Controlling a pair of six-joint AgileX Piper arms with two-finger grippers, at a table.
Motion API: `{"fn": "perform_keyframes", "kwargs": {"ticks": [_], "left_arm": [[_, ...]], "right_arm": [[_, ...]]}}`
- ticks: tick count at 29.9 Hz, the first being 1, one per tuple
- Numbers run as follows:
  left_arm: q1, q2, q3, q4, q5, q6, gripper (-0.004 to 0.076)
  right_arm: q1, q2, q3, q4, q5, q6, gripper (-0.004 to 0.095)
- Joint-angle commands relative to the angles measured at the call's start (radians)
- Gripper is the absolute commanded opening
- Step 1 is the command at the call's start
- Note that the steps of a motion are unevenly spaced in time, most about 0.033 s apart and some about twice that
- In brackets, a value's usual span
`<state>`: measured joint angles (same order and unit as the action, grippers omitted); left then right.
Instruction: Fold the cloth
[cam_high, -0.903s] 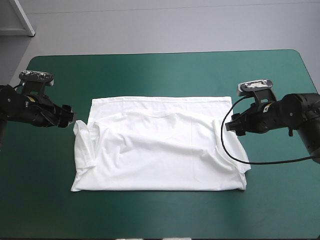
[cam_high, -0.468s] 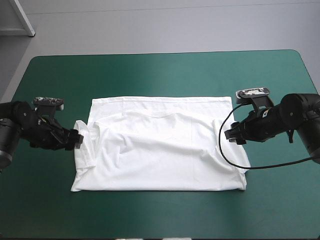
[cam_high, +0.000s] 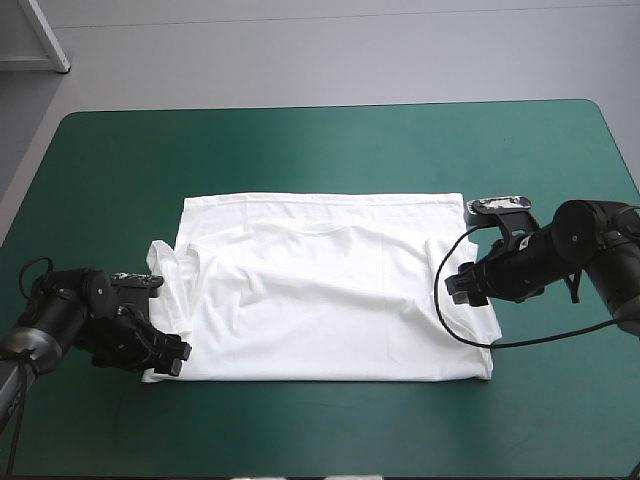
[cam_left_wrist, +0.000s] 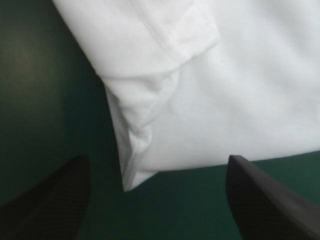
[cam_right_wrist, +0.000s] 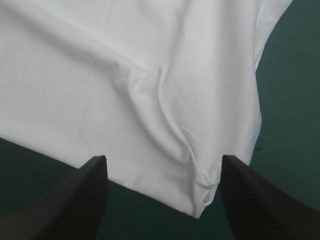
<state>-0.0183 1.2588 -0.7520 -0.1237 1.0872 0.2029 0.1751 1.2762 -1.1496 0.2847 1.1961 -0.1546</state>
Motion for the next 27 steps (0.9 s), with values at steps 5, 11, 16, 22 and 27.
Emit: {"fn": "perform_keyframes", "kwargs": {"ticks": [5,11,16,22,27], "left_arm": [[-0.008,0.013,0.044,-0.007,-0.075,-0.010,0.0468],[-0.008,0.027,0.046,-0.020,-0.126,-0.006,0.0242],[-0.008,0.027,0.046,-0.015,-0.137,0.002,0.0101],[-0.008,0.027,0.046,-0.017,-0.152,0.020,0.0019],[-0.008,0.027,0.046,-0.017,-0.152,0.023,0.0019]], "right_arm": [[-0.002,-0.032,0.033,0.046,-0.016,-0.006,0.0607],[-0.002,-0.073,0.096,0.040,-0.016,0.010,0.0605],[-0.002,-0.096,0.149,0.000,-0.016,0.040,0.0605],[-0.002,-0.096,0.234,-0.022,-0.018,0.046,0.0603],[-0.002,-0.096,0.311,-0.026,-0.055,0.050,0.0603]]}}
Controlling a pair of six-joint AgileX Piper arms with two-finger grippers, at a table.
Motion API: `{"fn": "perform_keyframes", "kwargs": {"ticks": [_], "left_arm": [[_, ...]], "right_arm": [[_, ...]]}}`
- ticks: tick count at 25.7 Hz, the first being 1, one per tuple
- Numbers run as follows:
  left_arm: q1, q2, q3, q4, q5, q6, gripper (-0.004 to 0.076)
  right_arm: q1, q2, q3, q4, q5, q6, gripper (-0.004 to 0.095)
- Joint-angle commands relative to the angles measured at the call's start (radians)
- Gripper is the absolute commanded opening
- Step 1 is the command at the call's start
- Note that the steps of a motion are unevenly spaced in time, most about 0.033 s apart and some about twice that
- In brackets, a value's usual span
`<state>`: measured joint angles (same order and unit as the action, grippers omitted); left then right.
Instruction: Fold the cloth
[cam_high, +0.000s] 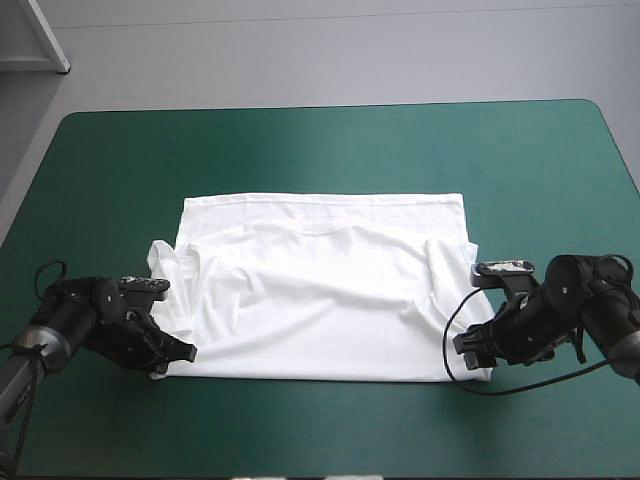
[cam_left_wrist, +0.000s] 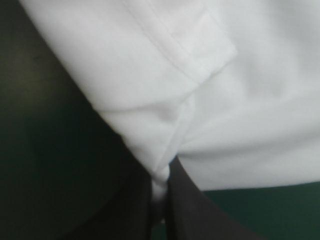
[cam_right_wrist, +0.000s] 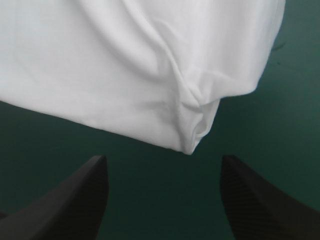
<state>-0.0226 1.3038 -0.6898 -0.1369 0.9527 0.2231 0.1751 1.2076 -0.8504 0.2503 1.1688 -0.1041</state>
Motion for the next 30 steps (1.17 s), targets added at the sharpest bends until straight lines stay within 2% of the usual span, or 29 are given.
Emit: {"fn": "perform_keyframes", "kwargs": {"ticks": [1,9,12,16,21,22,24,27,30], "left_arm": [[-0.004,-0.018,-0.016,-0.003,-0.018,0.003,0.0019],[-0.004,-0.018,-0.016,-0.003,-0.018,0.003,0.0019],[-0.004,-0.018,-0.016,-0.003,-0.018,0.003,0.0019],[-0.004,-0.018,-0.016,-0.003,-0.016,0.003,0.0019],[-0.004,-0.018,-0.016,-0.003,-0.016,0.003,0.0019],[-0.004,-0.018,-0.016,-0.001,-0.016,0.005,0.0019],[-0.004,-0.018,-0.016,0.000,-0.027,0.007,0.0019],[-0.004,-0.029,-0.027,0.001,-0.024,0.007,0.0019],[-0.004,-0.066,-0.060,0.001,0.026,0.007,0.0019]], "right_arm": [[-0.002,-0.028,0.024,0.008,-0.042,0.000,0.0603],[-0.002,0.044,0.093,0.048,-0.161,-0.040,0.0600],[-0.002,0.081,0.093,0.058,-0.195,-0.058,0.0552],[-0.002,0.114,0.093,0.082,-0.200,-0.079,0.0433],[-0.002,0.118,0.095,0.090,-0.212,-0.088,0.0162],[-0.002,0.118,0.095,0.090,-0.224,-0.088,0.0059],[-0.002,0.118,0.095,0.079,-0.237,-0.093,-0.0015],[-0.002,0.118,0.095,0.080,-0.227,-0.110,-0.0015],[-0.002,0.067,0.095,0.077,-0.203,-0.110,-0.0015]]}}
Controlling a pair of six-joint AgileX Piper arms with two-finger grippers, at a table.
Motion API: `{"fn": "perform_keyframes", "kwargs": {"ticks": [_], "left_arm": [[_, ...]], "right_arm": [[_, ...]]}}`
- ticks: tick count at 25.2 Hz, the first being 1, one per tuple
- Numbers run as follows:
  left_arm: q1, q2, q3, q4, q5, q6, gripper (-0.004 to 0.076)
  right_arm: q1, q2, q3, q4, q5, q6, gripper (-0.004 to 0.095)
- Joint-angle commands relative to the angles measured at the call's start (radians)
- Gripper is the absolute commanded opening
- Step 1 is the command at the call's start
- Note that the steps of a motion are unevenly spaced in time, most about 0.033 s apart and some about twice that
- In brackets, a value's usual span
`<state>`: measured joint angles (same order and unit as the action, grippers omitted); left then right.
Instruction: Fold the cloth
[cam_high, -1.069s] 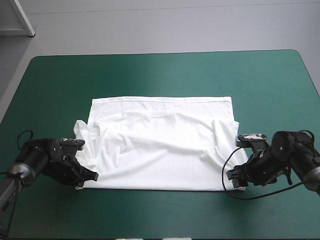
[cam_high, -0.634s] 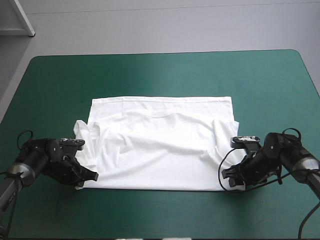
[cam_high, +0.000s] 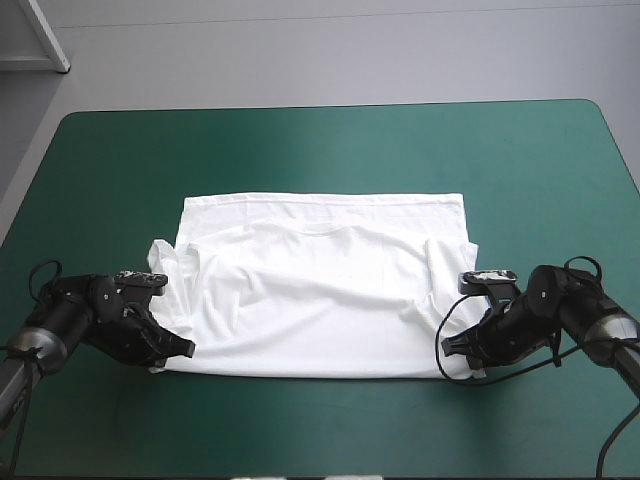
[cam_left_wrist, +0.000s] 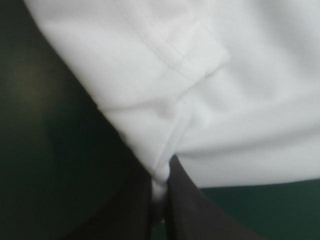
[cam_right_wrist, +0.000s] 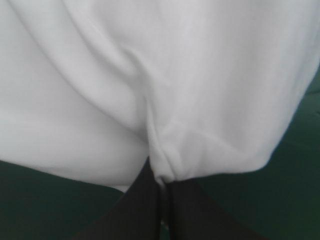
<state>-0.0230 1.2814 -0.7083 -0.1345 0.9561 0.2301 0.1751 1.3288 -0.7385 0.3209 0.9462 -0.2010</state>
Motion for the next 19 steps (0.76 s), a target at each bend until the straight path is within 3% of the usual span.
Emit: {"fn": "perform_keyframes", "kwargs": {"ticks": [1,3,8,12,19], "left_arm": [[-0.004,-0.065,-0.046,-0.002,0.049,0.000,0.0019],[-0.004,-0.087,-0.046,-0.002,0.079,0.000,0.0019],[-0.004,-0.129,-0.075,-0.068,0.086,0.008,0.0019],[-0.004,-0.124,-0.142,-0.071,0.059,0.010,0.0019],[-0.004,-0.023,-0.359,-0.069,0.048,0.010,0.0019]], "right_arm": [[-0.002,-0.089,-0.017,-0.018,0.037,-0.001,-0.0015],[-0.002,-0.132,-0.017,-0.080,0.064,0.043,-0.0015],[-0.002,-0.166,-0.057,-0.043,0.085,0.034,-0.0015],[-0.002,-0.166,-0.133,-0.023,0.062,0.028,-0.0015],[-0.002,-0.094,-0.328,-0.086,-0.013,0.041,-0.0015]]}}
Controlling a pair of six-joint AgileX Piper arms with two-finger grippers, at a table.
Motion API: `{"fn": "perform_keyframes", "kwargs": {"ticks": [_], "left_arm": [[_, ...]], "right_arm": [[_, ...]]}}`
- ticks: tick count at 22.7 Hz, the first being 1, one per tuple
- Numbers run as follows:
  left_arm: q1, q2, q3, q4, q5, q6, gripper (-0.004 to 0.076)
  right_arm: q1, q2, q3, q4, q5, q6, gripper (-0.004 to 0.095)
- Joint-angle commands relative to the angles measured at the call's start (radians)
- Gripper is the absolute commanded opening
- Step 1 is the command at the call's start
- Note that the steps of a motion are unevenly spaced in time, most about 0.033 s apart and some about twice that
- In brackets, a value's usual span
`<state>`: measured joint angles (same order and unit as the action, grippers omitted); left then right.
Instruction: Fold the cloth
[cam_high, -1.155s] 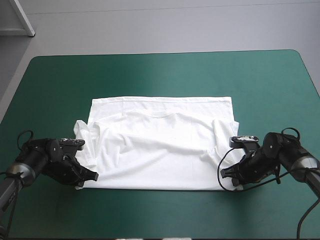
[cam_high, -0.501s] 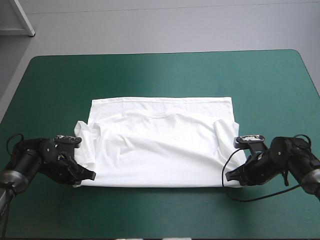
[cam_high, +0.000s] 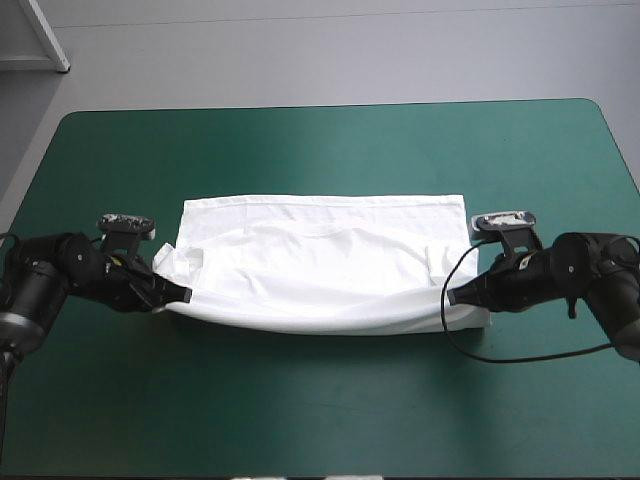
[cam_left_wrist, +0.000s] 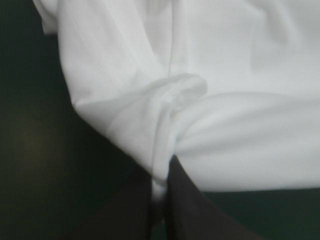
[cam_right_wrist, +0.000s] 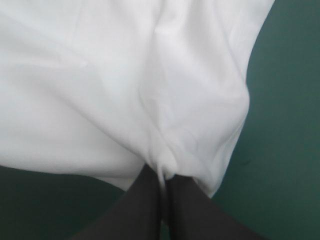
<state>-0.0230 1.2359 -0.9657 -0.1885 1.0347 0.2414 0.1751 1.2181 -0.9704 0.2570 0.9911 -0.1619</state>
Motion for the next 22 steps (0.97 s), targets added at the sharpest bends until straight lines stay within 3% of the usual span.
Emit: {"fn": "perform_keyframes", "kwargs": {"ticks": [1,5,13,16,22], "left_arm": [[-0.004,0.055,-0.150,-0.015,-0.031,-0.001,0.0019],[-0.004,0.165,-0.292,-0.015,-0.048,-0.001,0.0019],[-0.004,0.538,-0.767,-0.015,-0.023,0.007,0.0019],[-0.004,0.643,-0.859,-0.001,-0.021,0.007,0.0019],[-0.004,0.731,-0.900,0.001,-0.059,0.007,0.0019]], "right_arm": [[-0.002,0.039,-0.126,-0.029,-0.070,0.001,-0.0015],[-0.002,0.137,-0.244,-0.053,-0.112,0.001,-0.0016],[-0.002,0.472,-0.658,-0.081,-0.164,0.006,-0.0017],[-0.002,0.582,-0.784,-0.189,-0.148,0.084,-0.0017],[-0.002,0.676,-0.854,-0.199,-0.166,0.084,-0.0017]]}}
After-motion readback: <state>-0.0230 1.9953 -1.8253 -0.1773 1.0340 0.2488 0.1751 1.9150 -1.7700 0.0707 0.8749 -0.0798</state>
